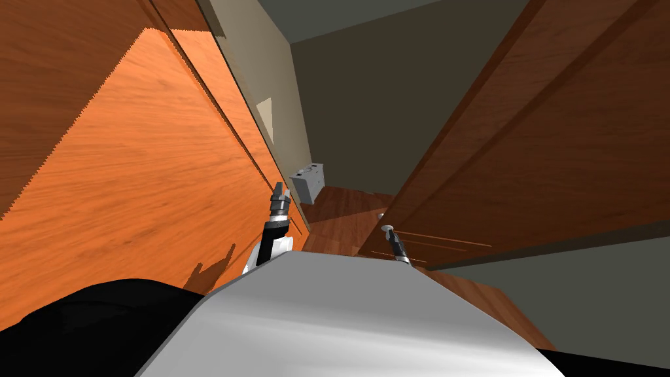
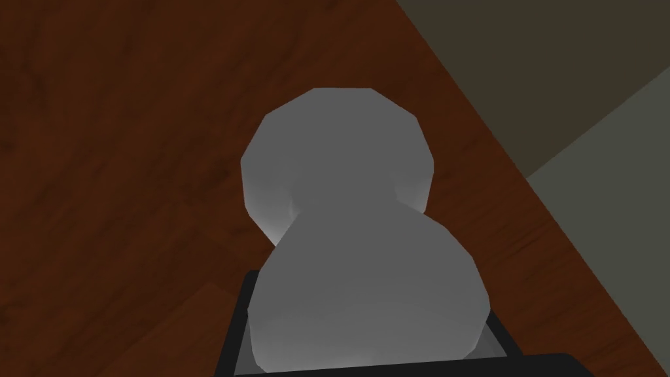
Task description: Pull the door open
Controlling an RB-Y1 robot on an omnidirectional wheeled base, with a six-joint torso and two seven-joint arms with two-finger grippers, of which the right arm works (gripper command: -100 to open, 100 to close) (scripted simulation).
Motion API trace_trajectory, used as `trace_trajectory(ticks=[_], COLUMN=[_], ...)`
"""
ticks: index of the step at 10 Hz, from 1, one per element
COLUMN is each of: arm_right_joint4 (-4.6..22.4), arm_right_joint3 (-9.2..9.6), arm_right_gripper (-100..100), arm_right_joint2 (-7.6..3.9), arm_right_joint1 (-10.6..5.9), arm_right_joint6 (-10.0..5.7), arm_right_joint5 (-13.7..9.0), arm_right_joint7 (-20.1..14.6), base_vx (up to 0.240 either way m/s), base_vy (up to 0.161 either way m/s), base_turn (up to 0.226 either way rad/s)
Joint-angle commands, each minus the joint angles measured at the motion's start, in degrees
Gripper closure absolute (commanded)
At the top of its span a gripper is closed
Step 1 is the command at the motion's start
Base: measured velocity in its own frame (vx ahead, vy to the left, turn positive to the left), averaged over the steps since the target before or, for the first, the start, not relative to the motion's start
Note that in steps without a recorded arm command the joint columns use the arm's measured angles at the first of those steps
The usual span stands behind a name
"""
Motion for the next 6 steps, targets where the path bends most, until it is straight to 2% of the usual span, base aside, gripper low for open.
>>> trace_trajectory(ticks=[1, 2, 4, 5, 6], arm_right_joint4=[-0.3, -0.3, -0.3, -0.3, -0.3], arm_right_joint3=[1.7, 1.7, 3.45, 3.45, 4.33], arm_right_gripper=[100, 100, 100, 100, 100], arm_right_joint2=[0.15, 0.15, -0.11, -0.11, -0.23], arm_right_joint1=[-0.59, -0.59, -1.21, -1.21, -1.52], arm_right_joint6=[-0.16, -0.16, -0.05, -0.05, 0.01], arm_right_joint5=[-2.1, -2.1, -5.4, -5.4, -7.1], arm_right_joint7=[-2.9, -3.6, -7.1, -8.0, -10.1], base_vx=[-0.067, -0.057, -0.079, -0.069, -0.07], base_vy=[-0.029, -0.02, -0.032, -0.031, -0.017], base_turn=[0.104, 0.04, 0.09, 0.049, 0.062])
